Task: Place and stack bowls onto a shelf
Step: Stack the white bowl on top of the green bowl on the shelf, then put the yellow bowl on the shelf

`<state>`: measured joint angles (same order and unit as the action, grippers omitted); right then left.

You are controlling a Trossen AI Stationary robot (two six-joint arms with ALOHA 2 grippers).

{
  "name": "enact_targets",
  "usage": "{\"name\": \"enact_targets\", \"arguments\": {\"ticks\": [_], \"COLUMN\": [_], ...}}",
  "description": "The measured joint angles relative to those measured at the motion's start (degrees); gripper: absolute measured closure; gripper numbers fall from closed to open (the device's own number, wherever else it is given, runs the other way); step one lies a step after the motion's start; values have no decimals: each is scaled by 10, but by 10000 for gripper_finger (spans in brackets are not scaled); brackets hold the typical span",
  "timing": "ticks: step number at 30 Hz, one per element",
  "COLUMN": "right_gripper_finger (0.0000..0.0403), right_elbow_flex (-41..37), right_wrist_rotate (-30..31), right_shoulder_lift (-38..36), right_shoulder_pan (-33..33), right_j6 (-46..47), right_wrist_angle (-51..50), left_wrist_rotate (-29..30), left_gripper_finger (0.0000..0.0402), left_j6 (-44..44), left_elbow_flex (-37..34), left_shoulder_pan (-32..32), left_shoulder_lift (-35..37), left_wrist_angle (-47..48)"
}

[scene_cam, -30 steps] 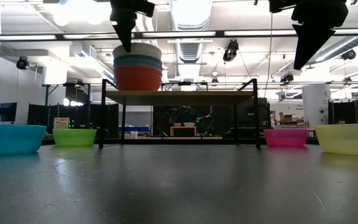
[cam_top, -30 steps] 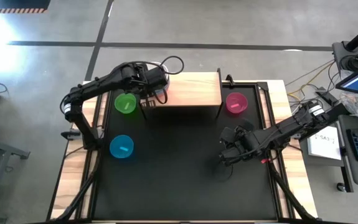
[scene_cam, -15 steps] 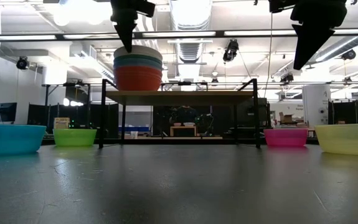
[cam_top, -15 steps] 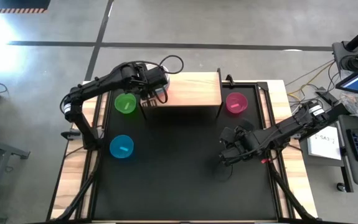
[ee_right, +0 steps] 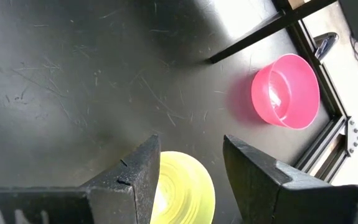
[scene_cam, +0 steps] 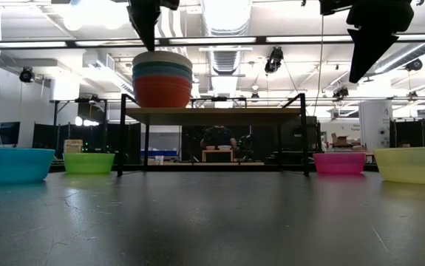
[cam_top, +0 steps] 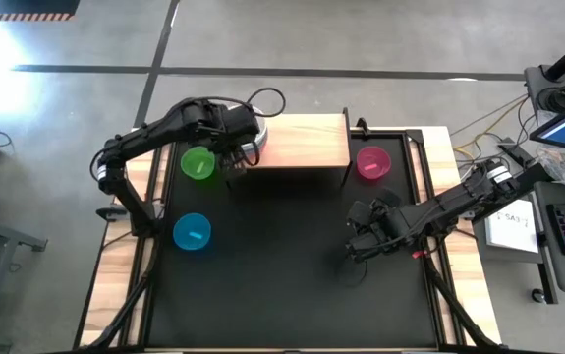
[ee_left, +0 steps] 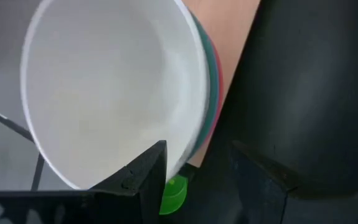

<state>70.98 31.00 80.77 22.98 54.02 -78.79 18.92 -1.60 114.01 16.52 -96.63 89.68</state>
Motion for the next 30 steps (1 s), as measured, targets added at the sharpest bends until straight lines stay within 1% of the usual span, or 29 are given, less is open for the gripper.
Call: {"name": "enact_targets", "arguments": {"ticks": [6,8,12,17,19,21,25,30], "right_gripper_finger": [239,239,239,239,239,239,239,239], "right_elbow_flex": [0,0,-2,-12,-18,-26,-59,-119], "right_wrist_rotate": [-9,-35,-83,-150,-165,-173,-180,-224], "right_shoulder_lift": [0,0,0,0,0,0,0,0], "right_shoulder_pan": [0,0,9,36,51,66,83,85], "right_j6": [0,9,50,105,135,170,220,207], "right_wrist_angle": [-2,-2,-2,-2,-2,0,5,69], "left_wrist_rotate": [0,-7,-40,-52,-67,-80,-81,-81], "left_gripper_finger": [244,244,244,244,244,244,244,244], "left_j6": [-5,-4,1,-20,-31,-44,-72,-83], "left_elbow_flex": [40,51,63,63,63,63,63,63], "left_shoulder_pan": [-1,-3,-11,-36,-47,-61,-85,-103], "left_shoulder_lift": [1,1,1,1,1,0,0,0], "left_wrist_angle": [-7,-7,-18,-51,-68,-82,-112,-118]}}
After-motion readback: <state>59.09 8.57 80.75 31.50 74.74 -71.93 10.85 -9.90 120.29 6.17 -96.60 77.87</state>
